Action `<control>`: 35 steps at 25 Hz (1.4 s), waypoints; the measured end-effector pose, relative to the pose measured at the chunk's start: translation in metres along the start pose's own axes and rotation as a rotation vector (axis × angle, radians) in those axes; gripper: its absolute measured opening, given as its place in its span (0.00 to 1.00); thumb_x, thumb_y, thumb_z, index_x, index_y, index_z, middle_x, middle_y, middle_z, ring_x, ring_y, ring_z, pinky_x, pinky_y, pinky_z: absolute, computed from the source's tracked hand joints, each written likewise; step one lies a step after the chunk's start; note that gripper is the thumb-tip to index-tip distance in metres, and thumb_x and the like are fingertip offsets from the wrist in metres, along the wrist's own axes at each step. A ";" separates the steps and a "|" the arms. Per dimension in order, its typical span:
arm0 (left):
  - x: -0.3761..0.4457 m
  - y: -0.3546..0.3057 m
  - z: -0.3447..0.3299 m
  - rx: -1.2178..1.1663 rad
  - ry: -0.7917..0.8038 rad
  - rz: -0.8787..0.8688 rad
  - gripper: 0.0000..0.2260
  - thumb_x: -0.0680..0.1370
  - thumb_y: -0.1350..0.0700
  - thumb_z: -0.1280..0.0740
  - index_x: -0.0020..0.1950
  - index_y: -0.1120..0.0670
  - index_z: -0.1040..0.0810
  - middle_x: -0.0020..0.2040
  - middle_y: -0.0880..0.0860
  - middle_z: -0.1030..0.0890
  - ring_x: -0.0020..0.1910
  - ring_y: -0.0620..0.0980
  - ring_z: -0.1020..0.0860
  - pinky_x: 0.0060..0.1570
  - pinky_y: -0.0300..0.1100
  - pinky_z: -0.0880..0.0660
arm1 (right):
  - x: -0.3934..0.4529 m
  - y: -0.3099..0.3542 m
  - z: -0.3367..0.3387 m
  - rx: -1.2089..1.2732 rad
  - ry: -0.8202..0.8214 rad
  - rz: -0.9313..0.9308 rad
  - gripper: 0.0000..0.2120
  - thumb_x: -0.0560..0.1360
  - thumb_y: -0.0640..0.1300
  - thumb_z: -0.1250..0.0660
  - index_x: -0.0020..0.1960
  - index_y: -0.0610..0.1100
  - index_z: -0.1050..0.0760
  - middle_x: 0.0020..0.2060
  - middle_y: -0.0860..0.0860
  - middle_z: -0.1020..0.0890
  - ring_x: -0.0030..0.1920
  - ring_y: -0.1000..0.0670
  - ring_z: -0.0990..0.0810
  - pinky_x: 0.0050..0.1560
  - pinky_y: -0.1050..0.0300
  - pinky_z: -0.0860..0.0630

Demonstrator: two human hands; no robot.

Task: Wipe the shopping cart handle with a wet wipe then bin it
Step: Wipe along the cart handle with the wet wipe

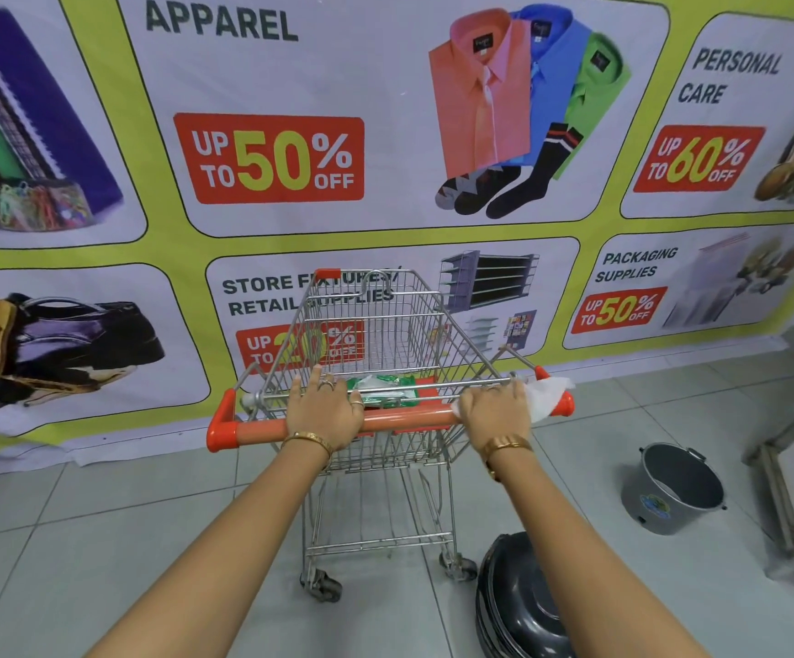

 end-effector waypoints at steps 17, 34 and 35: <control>-0.001 0.005 0.001 -0.038 -0.069 -0.009 0.26 0.81 0.47 0.53 0.77 0.56 0.47 0.78 0.54 0.44 0.78 0.53 0.49 0.76 0.54 0.53 | 0.002 -0.019 -0.009 0.230 -0.222 -0.043 0.33 0.69 0.51 0.67 0.50 0.43 0.24 0.50 0.44 0.18 0.57 0.42 0.26 0.58 0.49 0.35; 0.000 0.017 -0.011 -0.111 -0.369 -0.055 0.34 0.73 0.40 0.60 0.76 0.54 0.60 0.78 0.59 0.51 0.78 0.58 0.51 0.74 0.57 0.54 | -0.048 0.057 0.002 0.544 -0.465 0.464 0.10 0.65 0.36 0.28 0.44 0.46 0.19 0.32 0.48 0.14 0.32 0.50 0.17 0.29 0.64 0.24; 0.000 0.015 -0.010 -0.127 -0.397 -0.058 0.34 0.74 0.41 0.56 0.77 0.54 0.55 0.78 0.60 0.46 0.77 0.58 0.48 0.73 0.59 0.52 | -0.053 0.050 0.016 0.710 -0.373 0.395 0.07 0.70 0.37 0.30 0.46 0.45 0.19 0.32 0.47 0.15 0.31 0.51 0.18 0.30 0.65 0.26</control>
Point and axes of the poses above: each hand's wrist, its own x-axis towards the middle knuckle, its own z-axis out of the back of the hand, y = z × x, the point moved 2 cm from there along x, towards the middle knuckle
